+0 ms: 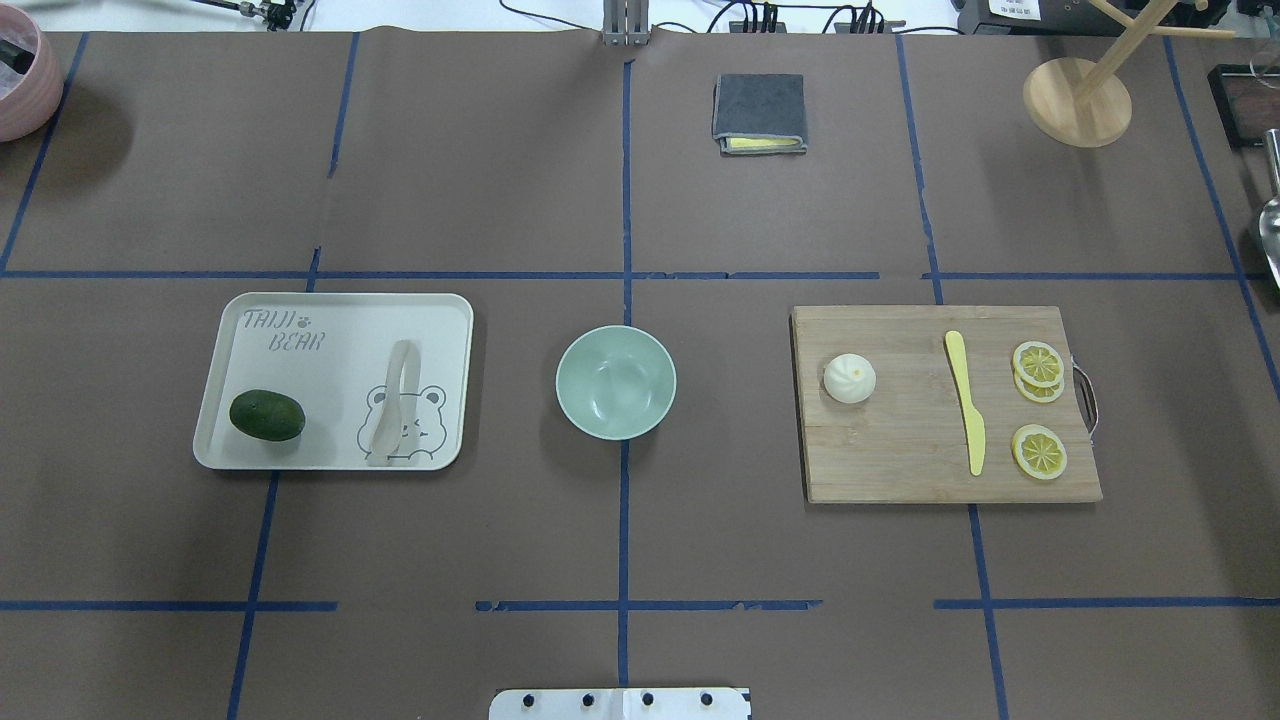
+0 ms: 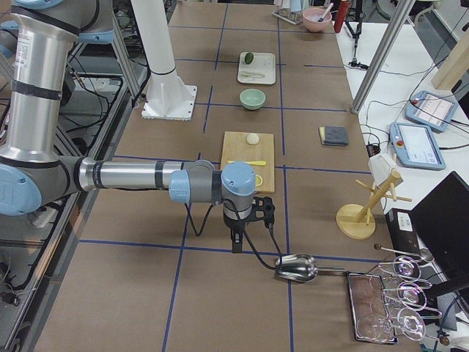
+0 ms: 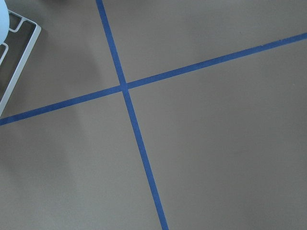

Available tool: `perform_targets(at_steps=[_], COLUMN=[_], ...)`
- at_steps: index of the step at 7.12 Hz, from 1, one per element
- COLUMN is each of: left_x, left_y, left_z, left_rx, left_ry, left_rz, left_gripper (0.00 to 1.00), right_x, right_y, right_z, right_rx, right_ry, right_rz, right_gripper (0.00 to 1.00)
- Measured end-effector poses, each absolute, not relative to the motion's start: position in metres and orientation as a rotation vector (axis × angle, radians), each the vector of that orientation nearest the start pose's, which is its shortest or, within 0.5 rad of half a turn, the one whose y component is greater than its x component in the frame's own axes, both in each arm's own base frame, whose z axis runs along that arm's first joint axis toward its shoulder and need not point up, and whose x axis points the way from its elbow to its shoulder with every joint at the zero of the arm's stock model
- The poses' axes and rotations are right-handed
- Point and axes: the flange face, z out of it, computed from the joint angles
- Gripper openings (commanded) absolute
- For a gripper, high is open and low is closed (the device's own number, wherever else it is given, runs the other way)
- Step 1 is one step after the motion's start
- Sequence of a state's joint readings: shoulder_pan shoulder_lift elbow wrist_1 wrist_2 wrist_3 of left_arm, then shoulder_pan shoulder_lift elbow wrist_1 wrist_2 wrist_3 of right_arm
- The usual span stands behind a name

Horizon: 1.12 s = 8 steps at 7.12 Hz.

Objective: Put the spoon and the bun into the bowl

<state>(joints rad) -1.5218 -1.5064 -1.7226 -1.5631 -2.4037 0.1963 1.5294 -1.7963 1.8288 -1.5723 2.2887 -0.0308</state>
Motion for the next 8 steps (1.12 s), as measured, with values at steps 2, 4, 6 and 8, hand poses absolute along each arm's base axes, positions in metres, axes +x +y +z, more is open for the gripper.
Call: perform_targets(at_steps=[2,4,6,8], left_x=[-0.037,-0.035,-0.026,-0.022], left_y=[-0.47,-0.471,-0.482,-0.492], left_z=[0.605,0.593,0.572,0.545], left_rx=[0.148,0.176,0.277,0.46], left_ry=[0.827,0.822,0.81,0.8], left_rz=[0.269,0.285,0.345,0.429], left_gripper=[1.0,1.0,1.0,1.0], right_x=[0.051,0.05,0.047,0.041], right_y=[-0.402,-0.407,-0.412,-0.437], right_z=[0.635,0.62,0.6,0.584], right_rx=[0.03,0.083,0.216,0.312], right_ry=[-0.718,-0.72,-0.759,-0.825], right_rz=[-0.082,-0.104,-0.164,-0.207], right_gripper=[1.0,1.0,1.0,1.0])
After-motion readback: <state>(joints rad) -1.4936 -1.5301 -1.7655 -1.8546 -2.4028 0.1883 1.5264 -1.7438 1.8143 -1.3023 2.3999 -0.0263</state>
